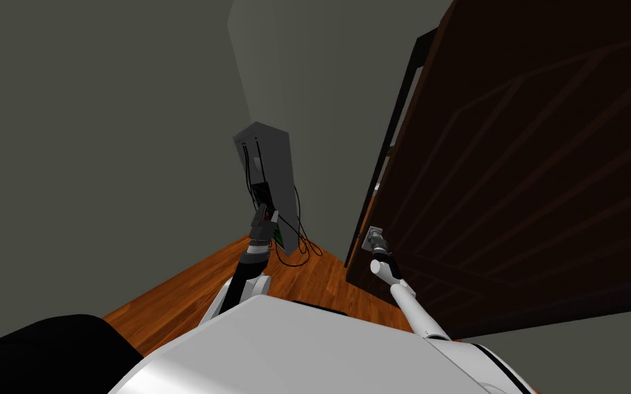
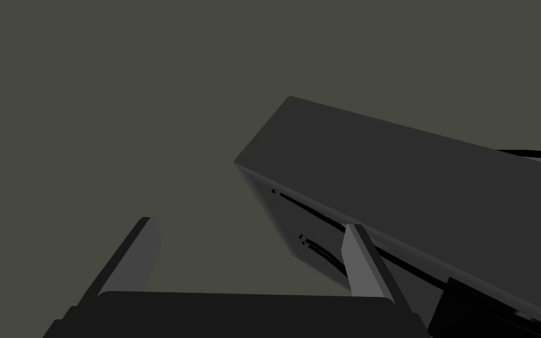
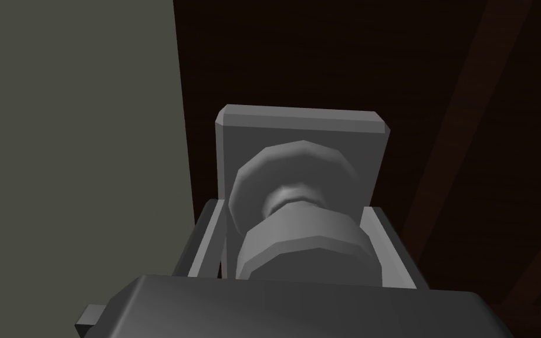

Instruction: Pull the door open

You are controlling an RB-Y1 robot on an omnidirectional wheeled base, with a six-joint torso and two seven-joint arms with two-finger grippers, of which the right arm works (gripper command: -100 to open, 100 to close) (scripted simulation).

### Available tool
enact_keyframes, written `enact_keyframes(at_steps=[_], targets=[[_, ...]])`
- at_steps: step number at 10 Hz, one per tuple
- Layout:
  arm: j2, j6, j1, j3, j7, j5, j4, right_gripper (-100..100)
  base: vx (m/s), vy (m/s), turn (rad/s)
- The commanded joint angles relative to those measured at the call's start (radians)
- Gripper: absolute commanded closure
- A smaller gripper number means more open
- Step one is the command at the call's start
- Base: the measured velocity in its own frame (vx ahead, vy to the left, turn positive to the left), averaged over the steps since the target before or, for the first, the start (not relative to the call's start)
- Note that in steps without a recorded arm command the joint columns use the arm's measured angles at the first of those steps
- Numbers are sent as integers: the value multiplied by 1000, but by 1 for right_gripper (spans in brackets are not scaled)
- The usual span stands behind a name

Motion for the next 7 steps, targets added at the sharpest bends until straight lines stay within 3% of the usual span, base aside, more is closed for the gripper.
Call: enact_keyframes(at_steps=[1,5,7], targets=[[3,2,0,2,2,1,-1,100,-31,-6,0],[3,2,0,2,2,1,-1,100,-7,-2,6],[-18,6,10,31,-30,4,-14,100,-189,-63,154]])
